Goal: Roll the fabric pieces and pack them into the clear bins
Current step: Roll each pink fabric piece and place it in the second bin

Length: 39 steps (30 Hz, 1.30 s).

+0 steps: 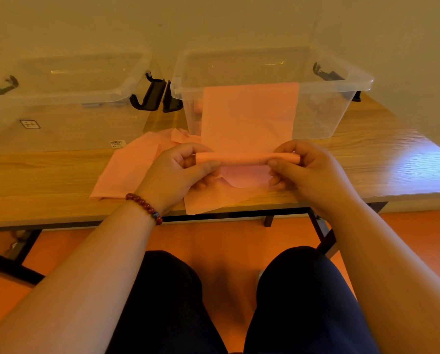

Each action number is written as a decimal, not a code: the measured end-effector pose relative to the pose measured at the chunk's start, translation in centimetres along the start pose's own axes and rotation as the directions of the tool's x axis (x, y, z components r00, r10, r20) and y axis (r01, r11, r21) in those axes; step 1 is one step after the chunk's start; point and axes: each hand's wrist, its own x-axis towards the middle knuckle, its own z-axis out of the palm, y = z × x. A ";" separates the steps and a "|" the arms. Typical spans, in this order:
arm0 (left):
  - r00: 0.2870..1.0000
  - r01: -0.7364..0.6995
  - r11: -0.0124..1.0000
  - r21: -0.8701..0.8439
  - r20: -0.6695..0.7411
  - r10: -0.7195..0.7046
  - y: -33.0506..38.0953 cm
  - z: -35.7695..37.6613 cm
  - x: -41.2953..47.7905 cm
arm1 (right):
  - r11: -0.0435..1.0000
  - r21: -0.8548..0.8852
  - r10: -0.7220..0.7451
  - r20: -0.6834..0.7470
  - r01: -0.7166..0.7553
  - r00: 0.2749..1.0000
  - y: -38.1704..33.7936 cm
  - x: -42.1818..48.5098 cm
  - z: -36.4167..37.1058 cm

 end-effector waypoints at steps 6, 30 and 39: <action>1.000 0.003 1.000 0.024 -0.002 -0.003 0.0 0.0 0.0 | 0.999 -0.043 -0.001 0.000 0.001 1.000 0.0 0.0 0.0; 1.000 0.019 0.999 0.031 0.017 -0.020 0.2 0.0 -0.1 | 0.999 -0.050 -0.021 0.018 0.021 1.000 -0.1 0.0 0.1; 0.999 0.020 0.998 0.063 0.023 -0.022 0.2 0.0 -0.1 | 0.990 -0.141 -0.020 0.045 0.026 0.999 0.0 -0.1 -0.1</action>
